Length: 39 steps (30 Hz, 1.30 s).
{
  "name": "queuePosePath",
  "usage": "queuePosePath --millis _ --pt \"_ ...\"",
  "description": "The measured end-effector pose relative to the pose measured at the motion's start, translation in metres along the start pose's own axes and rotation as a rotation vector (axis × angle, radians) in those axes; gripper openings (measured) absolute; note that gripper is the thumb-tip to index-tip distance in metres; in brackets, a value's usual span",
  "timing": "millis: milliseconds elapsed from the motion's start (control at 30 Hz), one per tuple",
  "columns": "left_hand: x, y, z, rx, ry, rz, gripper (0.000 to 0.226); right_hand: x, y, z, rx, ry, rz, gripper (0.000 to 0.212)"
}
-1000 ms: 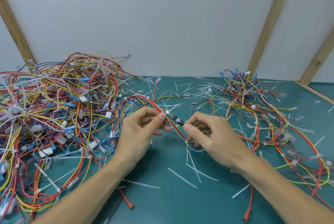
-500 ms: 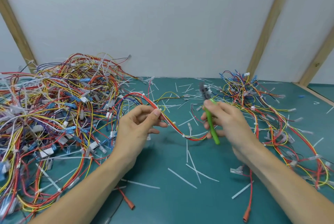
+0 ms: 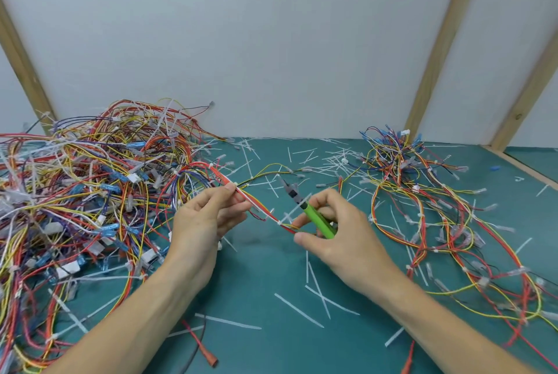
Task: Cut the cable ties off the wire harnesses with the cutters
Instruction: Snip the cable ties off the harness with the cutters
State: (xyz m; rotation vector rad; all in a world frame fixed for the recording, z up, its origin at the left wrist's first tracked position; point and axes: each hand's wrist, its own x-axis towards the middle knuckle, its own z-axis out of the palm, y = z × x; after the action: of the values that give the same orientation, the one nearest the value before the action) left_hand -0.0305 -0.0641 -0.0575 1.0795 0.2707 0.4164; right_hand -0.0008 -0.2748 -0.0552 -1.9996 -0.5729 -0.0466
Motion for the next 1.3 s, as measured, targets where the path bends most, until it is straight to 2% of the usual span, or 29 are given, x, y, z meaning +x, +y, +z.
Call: queuePosePath --millis 300,367,433,500,533,633,733,967,1167,1300 --pt "-0.001 -0.005 0.001 0.044 -0.036 0.041 0.024 0.002 0.000 -0.001 0.097 0.029 0.034 0.024" --pt "-0.003 -0.005 0.003 0.148 0.012 0.161 0.022 0.004 0.000 -0.002 0.147 0.030 0.051 0.023" --pt "-0.008 -0.004 0.004 0.274 0.062 0.362 0.025 0.005 0.000 -0.003 0.203 0.029 0.075 0.023" --pt "-0.013 -0.003 0.004 0.401 0.006 0.515 0.025 0.007 0.001 -0.004 0.259 0.027 0.099 0.022" --pt "-0.016 -0.004 0.005 0.470 -0.072 0.539 0.020 0.008 0.001 -0.005 0.288 0.026 0.105 0.022" --pt "-0.027 -0.013 0.013 0.571 -0.337 0.392 0.013 0.008 0.000 -0.006 0.376 0.026 0.116 0.023" --pt "-0.030 -0.018 0.018 0.550 -0.431 0.287 0.010 0.008 -0.001 -0.005 0.438 0.020 0.127 0.022" --pt "-0.026 -0.018 0.019 0.423 -0.414 0.234 0.018 0.005 -0.005 0.000 0.484 -0.024 0.176 0.022" --pt "-0.024 -0.015 0.015 0.376 -0.458 0.193 0.015 0.005 -0.005 -0.002 0.480 -0.018 0.196 0.022" --pt "-0.024 -0.017 0.018 0.352 -0.340 0.217 0.016 0.003 -0.005 0.000 0.445 -0.025 0.203 0.021"
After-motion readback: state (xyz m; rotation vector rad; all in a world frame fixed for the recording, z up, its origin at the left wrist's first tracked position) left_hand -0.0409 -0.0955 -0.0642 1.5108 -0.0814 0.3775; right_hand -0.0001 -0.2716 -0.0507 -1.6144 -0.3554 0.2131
